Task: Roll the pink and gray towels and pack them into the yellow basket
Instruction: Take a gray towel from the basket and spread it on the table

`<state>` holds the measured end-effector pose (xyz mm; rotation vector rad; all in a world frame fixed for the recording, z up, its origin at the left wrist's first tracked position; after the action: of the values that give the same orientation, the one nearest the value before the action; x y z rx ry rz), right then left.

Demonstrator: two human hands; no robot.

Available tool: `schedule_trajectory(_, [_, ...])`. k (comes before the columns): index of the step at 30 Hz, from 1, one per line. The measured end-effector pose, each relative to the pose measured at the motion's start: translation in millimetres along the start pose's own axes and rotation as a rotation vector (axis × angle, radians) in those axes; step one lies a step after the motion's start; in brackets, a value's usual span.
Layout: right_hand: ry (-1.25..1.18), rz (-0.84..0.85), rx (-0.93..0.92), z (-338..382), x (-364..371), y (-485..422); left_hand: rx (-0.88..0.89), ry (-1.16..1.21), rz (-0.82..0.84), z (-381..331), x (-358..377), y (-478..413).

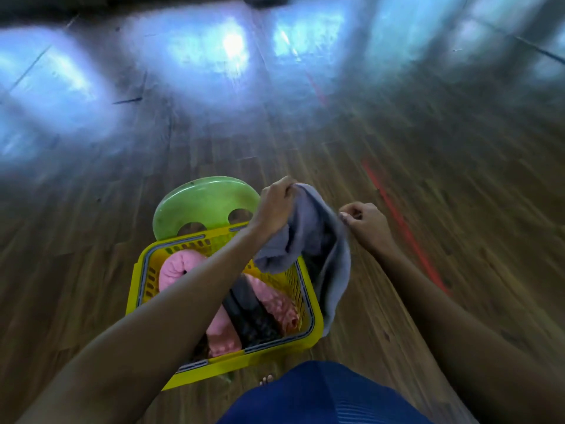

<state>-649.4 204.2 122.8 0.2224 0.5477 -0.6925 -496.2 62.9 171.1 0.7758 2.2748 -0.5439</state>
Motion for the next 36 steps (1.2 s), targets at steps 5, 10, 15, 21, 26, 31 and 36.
schedule_trajectory(5, [-0.222,0.168,-0.169,48.8,12.1,-8.2,0.119,-0.088,0.147,-33.2,1.1,-19.1])
schedule_trajectory(10, [-0.24,-0.062,-0.197,54.0,-5.9,-16.5,0.139,-0.114,0.164,-21.5,-17.7,-31.2])
schedule_trajectory(15, [-0.277,-0.181,-0.09,41.7,-31.8,-19.9,0.062,0.014,0.269,26.9,-25.3,-32.1])
schedule_trajectory(21, [-0.253,-0.189,0.019,19.9,-38.3,-12.2,-0.052,0.296,0.107,31.8,-26.4,-33.7])
schedule_trajectory(26, [-0.227,-0.08,-0.034,22.6,-32.7,-18.6,0.112,0.282,0.077,-17.0,-26.8,-49.5])
schedule_trajectory(31, [-0.284,-0.022,-0.207,69.1,-23.0,-25.1,0.276,0.183,0.158,-71.9,-18.2,-60.2])
schedule_trajectory(36, [-0.301,-0.243,-0.19,66.8,-44.6,-32.9,0.067,0.354,0.131,-52.7,-12.6,-63.2])
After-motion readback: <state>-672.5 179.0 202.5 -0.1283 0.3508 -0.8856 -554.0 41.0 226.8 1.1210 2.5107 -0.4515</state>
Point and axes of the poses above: each hand's wrist, its own y-axis away from the middle knuckle, its own x-axis out of the palm, z = x × y, the point moved 3 cm from there along -y, towards the middle knuckle, and after that the axes turned 7 degrees about -y, right-handed, at the moved point
